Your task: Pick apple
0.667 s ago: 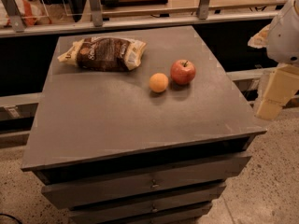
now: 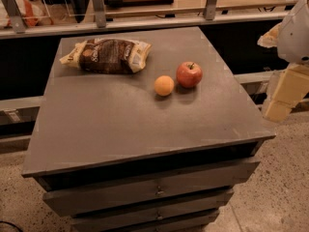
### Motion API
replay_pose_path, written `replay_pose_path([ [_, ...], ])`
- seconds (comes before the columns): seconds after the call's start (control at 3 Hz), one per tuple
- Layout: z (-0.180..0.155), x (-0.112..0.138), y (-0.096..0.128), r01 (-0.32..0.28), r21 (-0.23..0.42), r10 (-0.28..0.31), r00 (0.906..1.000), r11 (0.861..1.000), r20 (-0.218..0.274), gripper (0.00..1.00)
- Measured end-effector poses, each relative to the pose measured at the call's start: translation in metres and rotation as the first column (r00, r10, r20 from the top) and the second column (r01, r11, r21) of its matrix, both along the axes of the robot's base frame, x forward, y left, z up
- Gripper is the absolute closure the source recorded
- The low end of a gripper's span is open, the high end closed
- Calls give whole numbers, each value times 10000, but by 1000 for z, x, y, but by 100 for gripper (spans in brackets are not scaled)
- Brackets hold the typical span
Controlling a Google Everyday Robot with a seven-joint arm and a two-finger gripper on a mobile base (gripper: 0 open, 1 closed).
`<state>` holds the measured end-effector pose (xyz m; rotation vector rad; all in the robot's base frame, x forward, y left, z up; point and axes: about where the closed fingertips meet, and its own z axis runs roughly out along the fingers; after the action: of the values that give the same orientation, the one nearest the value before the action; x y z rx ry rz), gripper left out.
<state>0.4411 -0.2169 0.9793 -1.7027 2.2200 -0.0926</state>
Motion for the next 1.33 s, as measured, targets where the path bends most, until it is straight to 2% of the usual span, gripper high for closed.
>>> replay_pose_path([
  [0.33,-6,15,-9,188,1173,-227,9992,9929,316,0],
  [0.67,-30,41,-32,70,3057,-352,9956,9521,869,0],
  [1.0,-48,58,-36,-558,4737,-119,9903,8789,1386,0],
  [1.33,-65,73,-35,-1140,5803,63,9828,8064,1843,0],
])
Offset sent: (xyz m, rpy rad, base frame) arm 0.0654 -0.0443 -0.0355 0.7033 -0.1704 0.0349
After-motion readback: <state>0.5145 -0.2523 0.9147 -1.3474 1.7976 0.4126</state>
